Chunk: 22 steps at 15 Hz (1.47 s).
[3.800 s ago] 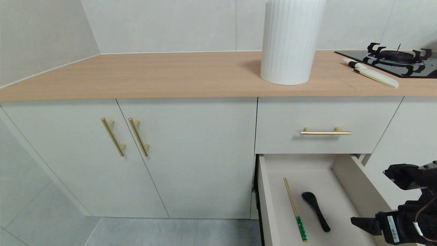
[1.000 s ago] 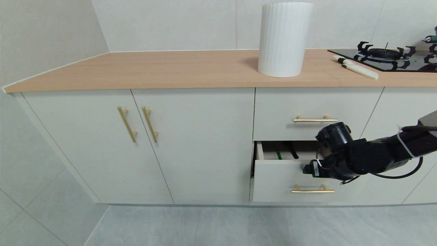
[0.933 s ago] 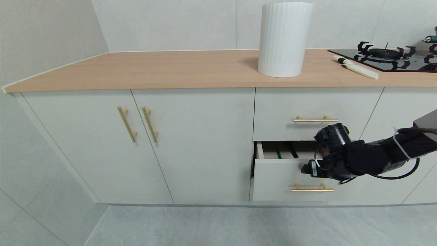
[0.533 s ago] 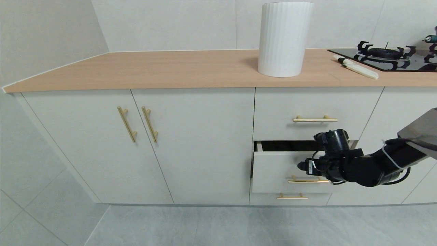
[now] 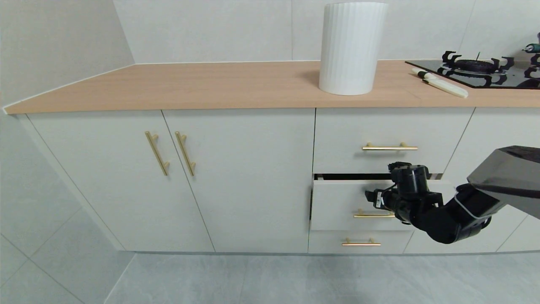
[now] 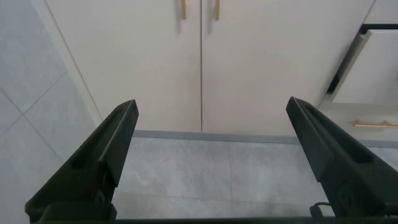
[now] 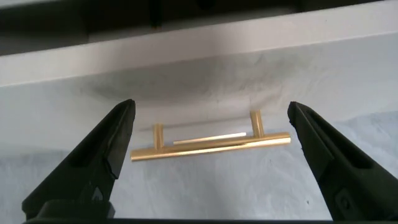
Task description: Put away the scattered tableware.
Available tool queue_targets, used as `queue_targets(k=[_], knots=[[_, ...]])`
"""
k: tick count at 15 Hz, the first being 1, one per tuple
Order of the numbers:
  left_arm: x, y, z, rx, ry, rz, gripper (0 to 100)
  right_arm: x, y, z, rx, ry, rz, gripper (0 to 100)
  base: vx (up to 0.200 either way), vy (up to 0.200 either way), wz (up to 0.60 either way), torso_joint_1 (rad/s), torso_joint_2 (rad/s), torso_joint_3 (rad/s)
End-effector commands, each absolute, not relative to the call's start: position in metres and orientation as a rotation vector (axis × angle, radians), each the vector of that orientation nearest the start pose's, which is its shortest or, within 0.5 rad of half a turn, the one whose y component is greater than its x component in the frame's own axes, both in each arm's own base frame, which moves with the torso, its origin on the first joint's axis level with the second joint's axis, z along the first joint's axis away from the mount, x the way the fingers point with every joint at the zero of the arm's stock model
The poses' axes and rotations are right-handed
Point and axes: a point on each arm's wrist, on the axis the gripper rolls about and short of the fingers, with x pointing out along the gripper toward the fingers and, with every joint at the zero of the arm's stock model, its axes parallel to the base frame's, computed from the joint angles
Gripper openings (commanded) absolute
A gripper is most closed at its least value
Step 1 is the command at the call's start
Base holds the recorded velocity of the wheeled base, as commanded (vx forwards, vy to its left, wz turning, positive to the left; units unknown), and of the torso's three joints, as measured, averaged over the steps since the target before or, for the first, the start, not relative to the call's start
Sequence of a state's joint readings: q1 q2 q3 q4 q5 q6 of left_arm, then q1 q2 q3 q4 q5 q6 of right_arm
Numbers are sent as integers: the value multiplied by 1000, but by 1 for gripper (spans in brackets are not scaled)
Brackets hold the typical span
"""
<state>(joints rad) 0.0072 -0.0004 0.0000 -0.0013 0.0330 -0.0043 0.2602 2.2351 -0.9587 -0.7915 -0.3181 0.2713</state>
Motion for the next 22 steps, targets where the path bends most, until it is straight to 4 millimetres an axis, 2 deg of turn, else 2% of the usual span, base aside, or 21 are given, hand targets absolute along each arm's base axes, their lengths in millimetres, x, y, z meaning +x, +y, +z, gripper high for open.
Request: queue_targets(k=[1, 5, 11, 16, 20, 21, 22], knots=[[-23, 1, 76, -5, -2, 41, 100, 390, 93, 38, 133, 441, -129, 100, 0, 0, 0, 0, 0, 0], [-23, 1, 76, -5, -2, 41, 100, 405, 94, 33, 139, 379, -193, 100, 0, 0, 0, 0, 0, 0], [-23, 1, 76, -5, -2, 41, 100, 411, 93, 32, 158, 326, -195, 100, 0, 0, 0, 0, 0, 0], [-23, 1, 76, -6, -2, 41, 100, 417, 93, 41, 192, 262, -192, 100, 0, 0, 0, 0, 0, 0], [-23, 1, 76, -6, -2, 41, 100, 414, 92, 45, 194, 252, -190, 100, 0, 0, 0, 0, 0, 0], [-23, 1, 76, -6, -2, 40, 100, 411, 92, 52, 198, 242, -188, 100, 0, 0, 0, 0, 0, 0], [-23, 1, 76, -6, -2, 41, 100, 400, 89, 62, 189, 248, -188, 100, 0, 0, 0, 0, 0, 0]])
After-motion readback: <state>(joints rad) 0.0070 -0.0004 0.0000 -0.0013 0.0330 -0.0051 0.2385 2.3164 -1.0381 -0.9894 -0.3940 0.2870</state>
